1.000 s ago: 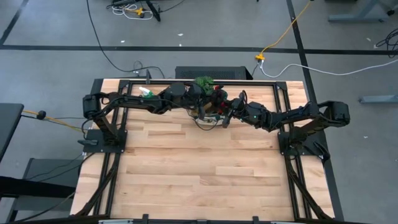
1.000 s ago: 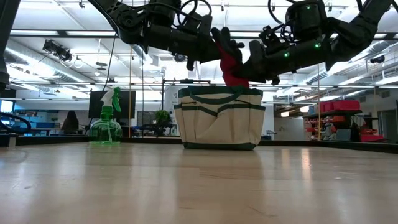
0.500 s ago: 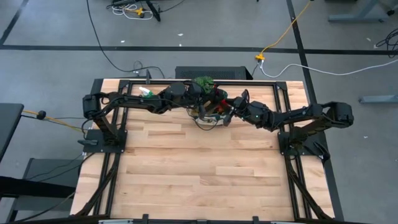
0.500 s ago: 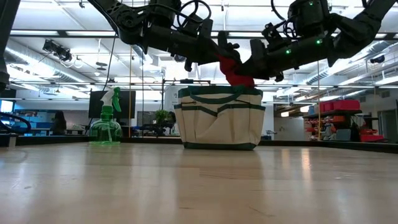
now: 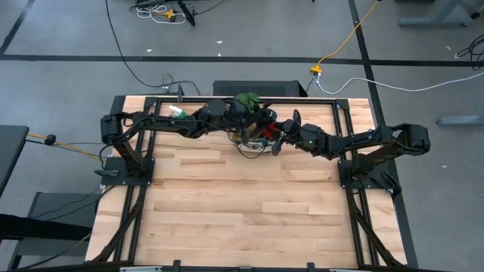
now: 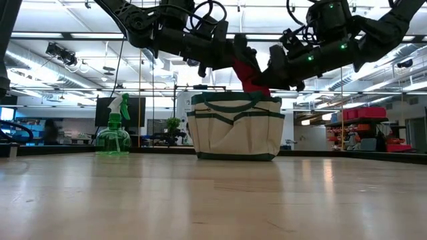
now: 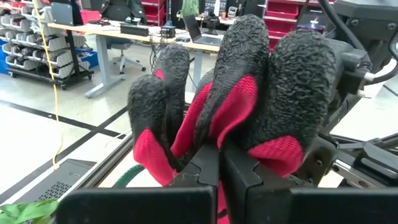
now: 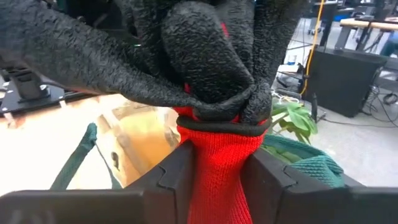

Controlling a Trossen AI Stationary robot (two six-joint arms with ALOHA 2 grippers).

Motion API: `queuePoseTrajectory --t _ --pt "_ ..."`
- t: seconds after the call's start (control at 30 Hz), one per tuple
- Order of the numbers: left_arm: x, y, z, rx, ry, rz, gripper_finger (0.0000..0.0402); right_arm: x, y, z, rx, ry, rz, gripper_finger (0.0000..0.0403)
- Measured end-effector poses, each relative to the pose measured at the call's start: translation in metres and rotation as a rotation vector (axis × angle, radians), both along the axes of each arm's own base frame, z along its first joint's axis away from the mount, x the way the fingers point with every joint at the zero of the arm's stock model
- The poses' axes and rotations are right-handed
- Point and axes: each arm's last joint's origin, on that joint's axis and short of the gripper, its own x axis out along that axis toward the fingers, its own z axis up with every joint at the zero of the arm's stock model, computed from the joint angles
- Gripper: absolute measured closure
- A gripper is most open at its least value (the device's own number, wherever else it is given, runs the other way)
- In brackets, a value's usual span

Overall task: Pick & Place Garden tools in Gardening bag
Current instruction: Put the red gloves into the green gardening bag

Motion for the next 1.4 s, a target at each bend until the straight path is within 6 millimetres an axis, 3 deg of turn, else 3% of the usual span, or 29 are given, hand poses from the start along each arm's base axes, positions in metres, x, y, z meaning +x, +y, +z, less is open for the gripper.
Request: queuePoseTrajectory --t 0.6,1.03,1.4 --pt "-0.002 0.0065 0.0008 -0.003 -0.009 0.005 0.0396 0.0011 0.0037 0.0056 -0.043 -0.027 0.049 0.0265" --pt "-0.0017 0.0065 0.0051 0.014 -0.051 0.004 0.0396 -0.0006 0.0005 0.0059 -0.096 0.001 -0.05 0.0159" --pt "-0.0015 0.006 0.006 0.015 -0.06 -0.015 0.0396 -0.0005 0.0005 0.0055 -0.075 -0.008 -0.041 0.0155"
